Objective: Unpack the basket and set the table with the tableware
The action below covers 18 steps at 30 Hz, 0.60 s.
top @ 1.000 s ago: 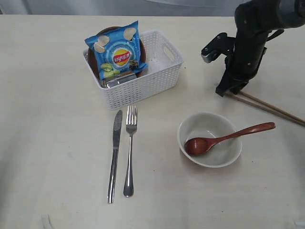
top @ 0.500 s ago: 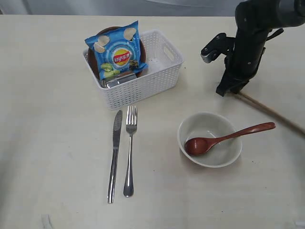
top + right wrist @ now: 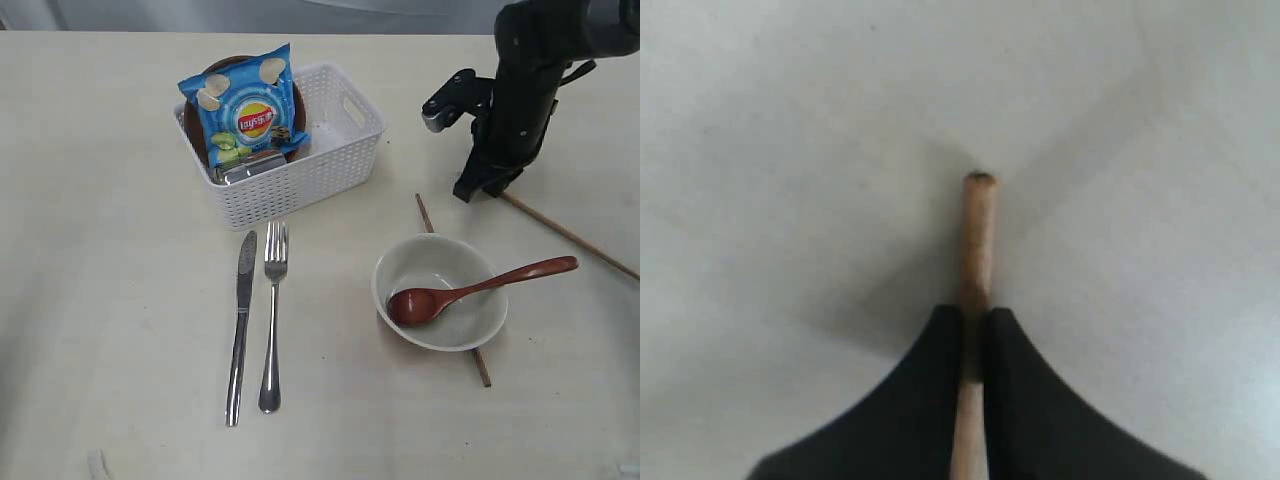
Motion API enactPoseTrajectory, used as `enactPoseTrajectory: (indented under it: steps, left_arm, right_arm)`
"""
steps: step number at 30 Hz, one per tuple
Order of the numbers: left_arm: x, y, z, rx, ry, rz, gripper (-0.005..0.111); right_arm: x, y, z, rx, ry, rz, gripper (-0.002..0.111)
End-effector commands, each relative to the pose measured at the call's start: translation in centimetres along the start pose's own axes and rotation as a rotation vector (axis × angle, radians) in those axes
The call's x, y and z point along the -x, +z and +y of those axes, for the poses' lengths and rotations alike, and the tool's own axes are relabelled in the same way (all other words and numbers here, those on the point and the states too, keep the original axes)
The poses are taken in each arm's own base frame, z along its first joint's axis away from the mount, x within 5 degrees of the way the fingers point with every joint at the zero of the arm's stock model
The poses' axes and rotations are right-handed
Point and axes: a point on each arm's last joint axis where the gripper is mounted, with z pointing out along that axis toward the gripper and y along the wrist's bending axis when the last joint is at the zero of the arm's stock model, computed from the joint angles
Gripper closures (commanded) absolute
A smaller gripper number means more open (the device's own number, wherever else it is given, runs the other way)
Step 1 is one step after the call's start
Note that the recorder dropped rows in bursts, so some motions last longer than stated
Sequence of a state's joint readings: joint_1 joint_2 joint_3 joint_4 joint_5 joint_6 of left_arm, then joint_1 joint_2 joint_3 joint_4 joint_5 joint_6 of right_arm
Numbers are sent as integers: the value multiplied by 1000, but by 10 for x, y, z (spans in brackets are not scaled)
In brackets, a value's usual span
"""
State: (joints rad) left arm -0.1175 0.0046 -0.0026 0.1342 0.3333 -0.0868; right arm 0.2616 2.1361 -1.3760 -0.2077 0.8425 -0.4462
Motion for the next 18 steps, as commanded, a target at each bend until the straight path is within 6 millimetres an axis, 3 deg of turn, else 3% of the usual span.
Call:
enactPoseTrajectory:
  steps: [1,18]
  left_arm:
    - [0,0,0,3,1,-9,107]
    - [0,0,0,3,1,-9,107]
  right_arm:
    - [-3,-7,0,4,22,-20,109]
    - [-31,-103,-7,-81,175,-27,109]
